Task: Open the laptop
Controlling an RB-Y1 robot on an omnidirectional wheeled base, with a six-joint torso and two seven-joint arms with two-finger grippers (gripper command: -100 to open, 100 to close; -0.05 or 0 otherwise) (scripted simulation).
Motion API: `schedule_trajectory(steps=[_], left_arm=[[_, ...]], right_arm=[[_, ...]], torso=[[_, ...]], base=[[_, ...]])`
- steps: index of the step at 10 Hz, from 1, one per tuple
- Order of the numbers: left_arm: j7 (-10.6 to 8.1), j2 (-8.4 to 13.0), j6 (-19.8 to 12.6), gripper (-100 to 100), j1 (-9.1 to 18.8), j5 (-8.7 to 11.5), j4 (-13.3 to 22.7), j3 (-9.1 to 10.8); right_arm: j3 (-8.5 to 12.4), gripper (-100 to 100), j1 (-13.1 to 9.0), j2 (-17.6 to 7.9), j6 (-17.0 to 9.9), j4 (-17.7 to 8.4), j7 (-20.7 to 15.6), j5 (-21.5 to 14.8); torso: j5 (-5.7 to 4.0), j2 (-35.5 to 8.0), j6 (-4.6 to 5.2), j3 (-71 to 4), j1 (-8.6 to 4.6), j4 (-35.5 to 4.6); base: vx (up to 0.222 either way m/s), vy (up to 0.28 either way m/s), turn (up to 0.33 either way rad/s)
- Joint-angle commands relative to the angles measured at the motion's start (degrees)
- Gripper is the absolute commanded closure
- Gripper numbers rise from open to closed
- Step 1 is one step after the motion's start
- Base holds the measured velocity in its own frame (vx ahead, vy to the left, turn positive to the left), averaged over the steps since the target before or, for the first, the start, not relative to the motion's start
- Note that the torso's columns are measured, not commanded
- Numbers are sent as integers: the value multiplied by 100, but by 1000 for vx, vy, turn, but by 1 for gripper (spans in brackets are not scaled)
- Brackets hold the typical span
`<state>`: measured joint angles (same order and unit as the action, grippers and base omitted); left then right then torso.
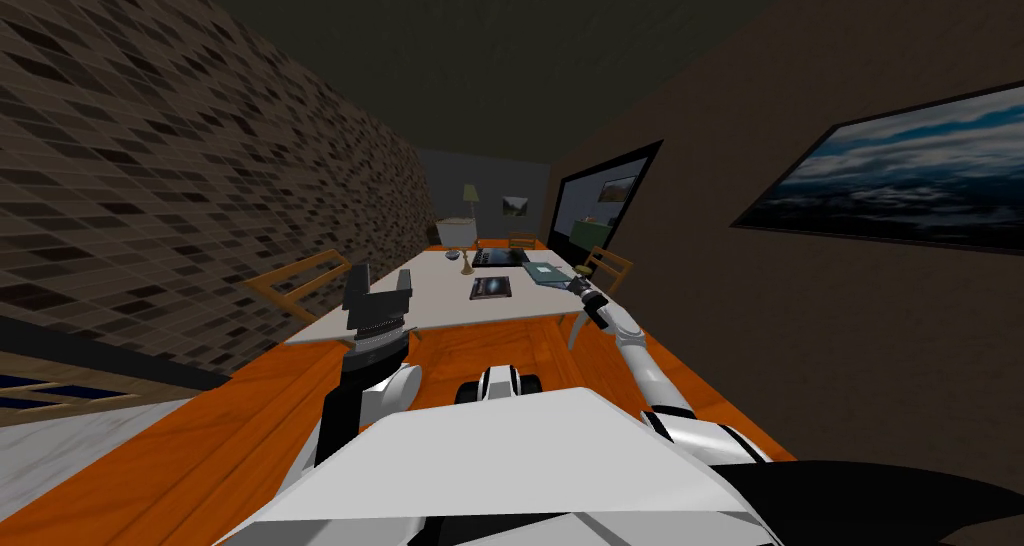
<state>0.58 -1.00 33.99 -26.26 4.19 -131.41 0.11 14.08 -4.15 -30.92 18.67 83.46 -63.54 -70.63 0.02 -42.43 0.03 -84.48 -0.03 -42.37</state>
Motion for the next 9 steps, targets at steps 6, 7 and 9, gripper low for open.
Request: schedule_trajectory(steps=[6,7,9], left_arm=[[0,0,0,0,0,0,0,0],[0,0,0,0,0,0,0,0],[0,0,0,0,0,0,0,0]], right_arm=[[-27,0,-117,-378,-11,-154,298,62],[-26,0,-119,-378,-11,-154,298,62],[-23,0,-125,-380,-14,-150,298,63]], torso=[[-1,9,-2,-5,-2,2],[-1,9,-1,-5,2,6],[-4,13,-1,-8,1,10]], base=[[-10,25,1],[0,0,0],[0,0,0]])
